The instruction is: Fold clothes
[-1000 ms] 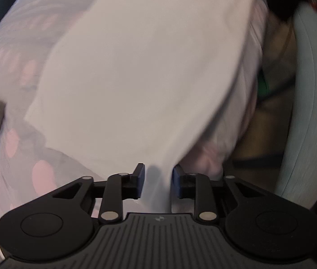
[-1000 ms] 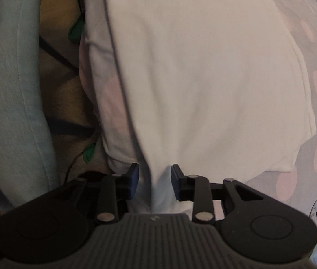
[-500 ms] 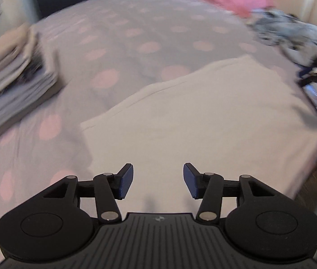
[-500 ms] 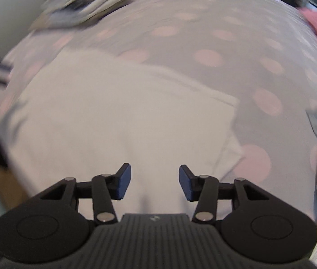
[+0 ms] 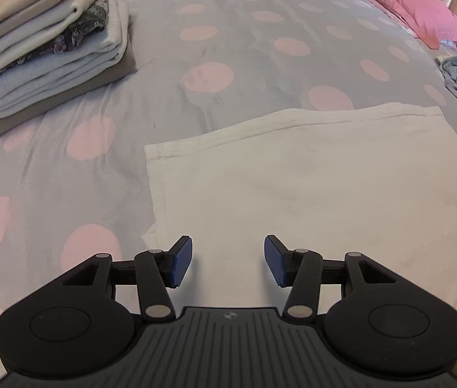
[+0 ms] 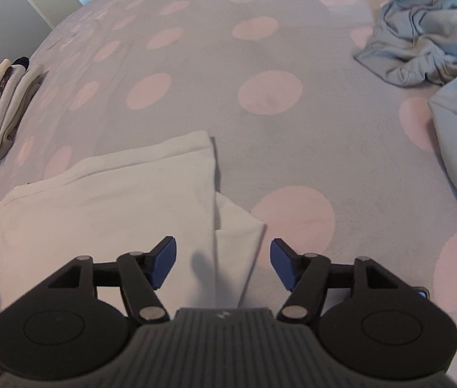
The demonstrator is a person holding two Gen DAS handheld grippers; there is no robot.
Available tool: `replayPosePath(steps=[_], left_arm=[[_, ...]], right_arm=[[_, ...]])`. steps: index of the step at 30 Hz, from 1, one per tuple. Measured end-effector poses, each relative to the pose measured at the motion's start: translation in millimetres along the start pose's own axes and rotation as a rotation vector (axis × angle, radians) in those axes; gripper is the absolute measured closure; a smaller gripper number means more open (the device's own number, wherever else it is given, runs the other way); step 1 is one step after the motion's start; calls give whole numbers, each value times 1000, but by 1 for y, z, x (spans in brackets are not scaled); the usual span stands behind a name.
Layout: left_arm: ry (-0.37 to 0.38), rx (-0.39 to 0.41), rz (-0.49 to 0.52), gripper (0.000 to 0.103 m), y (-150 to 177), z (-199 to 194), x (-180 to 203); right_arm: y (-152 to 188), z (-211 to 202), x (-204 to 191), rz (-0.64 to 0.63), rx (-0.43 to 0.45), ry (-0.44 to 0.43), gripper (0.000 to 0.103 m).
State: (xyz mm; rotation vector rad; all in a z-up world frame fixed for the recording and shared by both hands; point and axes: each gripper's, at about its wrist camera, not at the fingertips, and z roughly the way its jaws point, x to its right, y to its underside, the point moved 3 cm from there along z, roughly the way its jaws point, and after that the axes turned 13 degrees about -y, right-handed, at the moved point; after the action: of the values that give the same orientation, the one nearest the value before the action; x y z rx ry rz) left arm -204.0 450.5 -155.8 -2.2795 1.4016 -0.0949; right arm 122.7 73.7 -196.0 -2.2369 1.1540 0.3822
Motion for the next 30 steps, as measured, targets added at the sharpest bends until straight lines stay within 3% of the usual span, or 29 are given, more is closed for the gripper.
replayPosePath(steps=[6,9,11,13,16,21,30], left_arm=[[5,-20,-19,56,-5,11,-2],[4,-21,-13,56,-7,14,-1],[-2,-18,-5,56,-7,13,1],[-9,-11,5,56,-7,11,2],[-19,10,9,56,-6,6,2],[-22,46,4,56,-7,-3,2],[7,115,-45,57,-6,-23,-7]], right_arm=[[0,31,11,48,-34,-9,38],[-3,33,13,50,-27,6,58],[-5,33,11,51,-24,-22,81],[-5,34,3,17,-32,-27,94],[-7,30,-10,-33,-37,-24,96],[-13,-1,-32,-8,-6,-75,96],[-15,-37,-126,-33,-10,-209,96]])
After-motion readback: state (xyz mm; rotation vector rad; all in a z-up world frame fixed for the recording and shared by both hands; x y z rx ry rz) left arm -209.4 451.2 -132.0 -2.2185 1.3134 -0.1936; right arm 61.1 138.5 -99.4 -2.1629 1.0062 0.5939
